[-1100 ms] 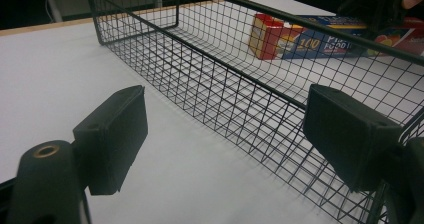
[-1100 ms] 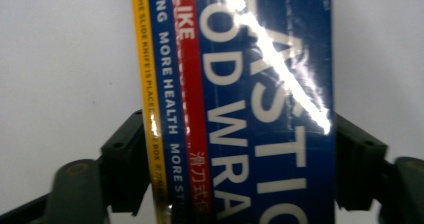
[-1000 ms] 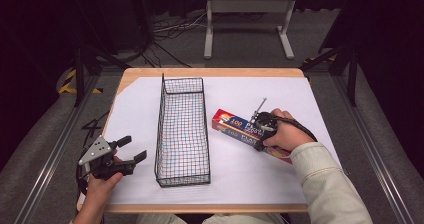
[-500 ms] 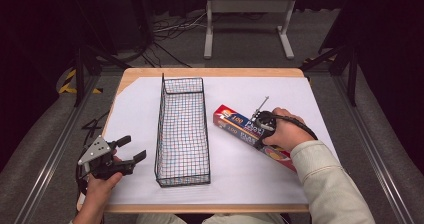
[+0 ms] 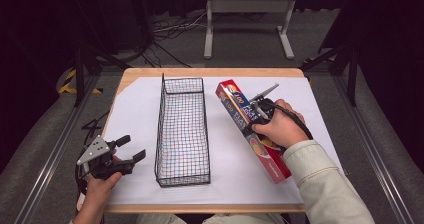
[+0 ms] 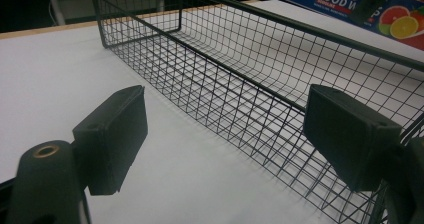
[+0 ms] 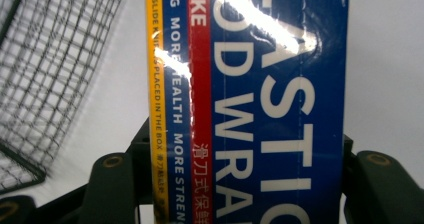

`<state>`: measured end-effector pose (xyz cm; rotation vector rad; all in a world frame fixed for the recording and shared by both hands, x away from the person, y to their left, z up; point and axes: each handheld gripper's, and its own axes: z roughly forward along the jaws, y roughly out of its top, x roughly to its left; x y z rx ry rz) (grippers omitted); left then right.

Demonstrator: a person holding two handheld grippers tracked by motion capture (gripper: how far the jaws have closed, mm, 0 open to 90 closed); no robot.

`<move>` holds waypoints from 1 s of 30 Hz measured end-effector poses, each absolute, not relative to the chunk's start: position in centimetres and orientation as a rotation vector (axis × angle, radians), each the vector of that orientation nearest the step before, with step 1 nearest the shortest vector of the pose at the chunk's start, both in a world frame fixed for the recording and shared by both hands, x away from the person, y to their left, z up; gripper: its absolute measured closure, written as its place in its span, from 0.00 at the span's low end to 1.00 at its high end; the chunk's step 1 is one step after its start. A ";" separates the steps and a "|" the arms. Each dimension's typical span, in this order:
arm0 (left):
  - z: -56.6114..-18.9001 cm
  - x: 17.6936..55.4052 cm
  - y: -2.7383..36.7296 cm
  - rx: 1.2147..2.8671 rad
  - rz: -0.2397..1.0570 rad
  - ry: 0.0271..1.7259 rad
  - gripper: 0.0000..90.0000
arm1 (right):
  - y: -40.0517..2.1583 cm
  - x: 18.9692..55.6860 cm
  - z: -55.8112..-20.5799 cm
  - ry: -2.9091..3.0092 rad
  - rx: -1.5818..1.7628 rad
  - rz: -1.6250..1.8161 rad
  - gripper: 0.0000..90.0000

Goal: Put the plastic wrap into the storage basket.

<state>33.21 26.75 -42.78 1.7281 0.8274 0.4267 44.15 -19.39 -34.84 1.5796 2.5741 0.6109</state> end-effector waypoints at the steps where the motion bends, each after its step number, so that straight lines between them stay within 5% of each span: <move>1: -42.8 33.2 26.7 1.728 0.426 0.827 0.21 | -19.2 44.1 -34.5 2.534 1.613 0.625 0.45; 30: -42.7 33.2 26.9 1.710 0.433 0.829 0.21 | -16.7 43.5 -29.0 2.077 2.012 0.943 0.45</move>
